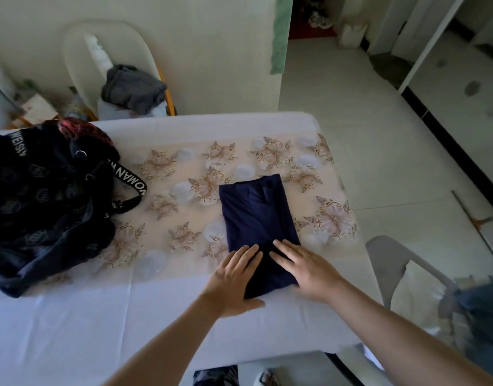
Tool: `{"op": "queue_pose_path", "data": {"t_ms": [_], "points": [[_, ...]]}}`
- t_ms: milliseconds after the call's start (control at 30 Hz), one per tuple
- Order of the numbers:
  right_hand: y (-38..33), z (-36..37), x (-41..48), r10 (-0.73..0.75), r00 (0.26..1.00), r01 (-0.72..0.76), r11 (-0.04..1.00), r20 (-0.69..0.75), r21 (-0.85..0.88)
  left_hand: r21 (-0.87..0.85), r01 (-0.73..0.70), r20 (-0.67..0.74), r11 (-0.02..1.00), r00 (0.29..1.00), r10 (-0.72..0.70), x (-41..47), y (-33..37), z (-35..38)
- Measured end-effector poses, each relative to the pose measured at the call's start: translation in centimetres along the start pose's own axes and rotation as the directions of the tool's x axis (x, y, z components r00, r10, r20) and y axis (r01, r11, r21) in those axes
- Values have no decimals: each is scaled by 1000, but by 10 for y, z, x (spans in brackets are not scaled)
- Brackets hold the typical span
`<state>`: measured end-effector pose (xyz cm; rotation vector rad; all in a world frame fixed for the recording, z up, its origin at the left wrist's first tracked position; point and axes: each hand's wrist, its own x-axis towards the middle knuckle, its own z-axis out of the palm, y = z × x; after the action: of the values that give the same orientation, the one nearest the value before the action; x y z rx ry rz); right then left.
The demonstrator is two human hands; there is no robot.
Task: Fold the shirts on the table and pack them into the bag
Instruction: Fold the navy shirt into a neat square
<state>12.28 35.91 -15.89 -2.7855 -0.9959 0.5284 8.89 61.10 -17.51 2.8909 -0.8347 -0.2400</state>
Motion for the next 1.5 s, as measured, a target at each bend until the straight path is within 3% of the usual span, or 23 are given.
{"op": "queue_pose_path", "data": {"t_ms": [167,233,333,400,500,533,567,633,667,733,800,867,933,1000,1100,1233,1500], "points": [[-13,-21,6,81,995,-75,991,-51,107,-99,71,-57,993,995,-76,-7,6,-6],[-15,-29,8,160,980,-135,971,-118,198,-259,97,-81,961,989,-122,-8,5,-14],[-18,-41,8,251,955,-193,930,-159,312,-431,246,14,868,964,-267,-5,3,-43],[-17,-43,8,358,913,-219,836,-198,502,-500,354,66,791,926,-372,3,-2,-61],[-16,-48,13,559,815,-321,657,-155,682,-700,393,49,596,859,-510,20,-9,-83],[-14,-48,17,606,785,-356,611,-128,707,-698,358,-41,620,845,-534,23,-10,-86],[-13,-48,20,638,762,-390,588,-110,708,-641,271,-207,718,840,-502,27,-10,-85],[-13,-47,26,694,713,-474,582,-101,661,-393,50,-488,918,835,-254,33,-6,-75],[-14,-45,29,719,687,-510,583,-109,632,-283,-34,-511,959,851,-121,35,-2,-66],[-16,-39,36,760,633,-557,579,-147,596,-117,-100,-368,988,928,50,36,5,-42],[-21,-33,39,768,592,-588,618,-243,522,-9,-59,-91,998,994,58,35,7,-22],[-19,-21,39,618,643,-559,783,-452,274,-12,-58,94,998,994,59,38,0,-12],[-15,-10,37,353,706,-410,911,-613,52,-46,-102,95,994,990,106,45,-6,-11],[-13,-2,34,176,793,-231,973,-584,-20,-13,-127,35,992,991,127,49,-13,-12],[-6,10,20,203,938,-200,979,-281,40,-42,-53,68,998,996,56,47,-24,-11],[0,7,13,200,977,-202,979,-71,-15,-79,-55,135,995,989,65,47,-33,-13],[-1,-11,10,85,964,-120,985,-251,-125,-192,10,152,981,988,20,47,-24,-44]]}}
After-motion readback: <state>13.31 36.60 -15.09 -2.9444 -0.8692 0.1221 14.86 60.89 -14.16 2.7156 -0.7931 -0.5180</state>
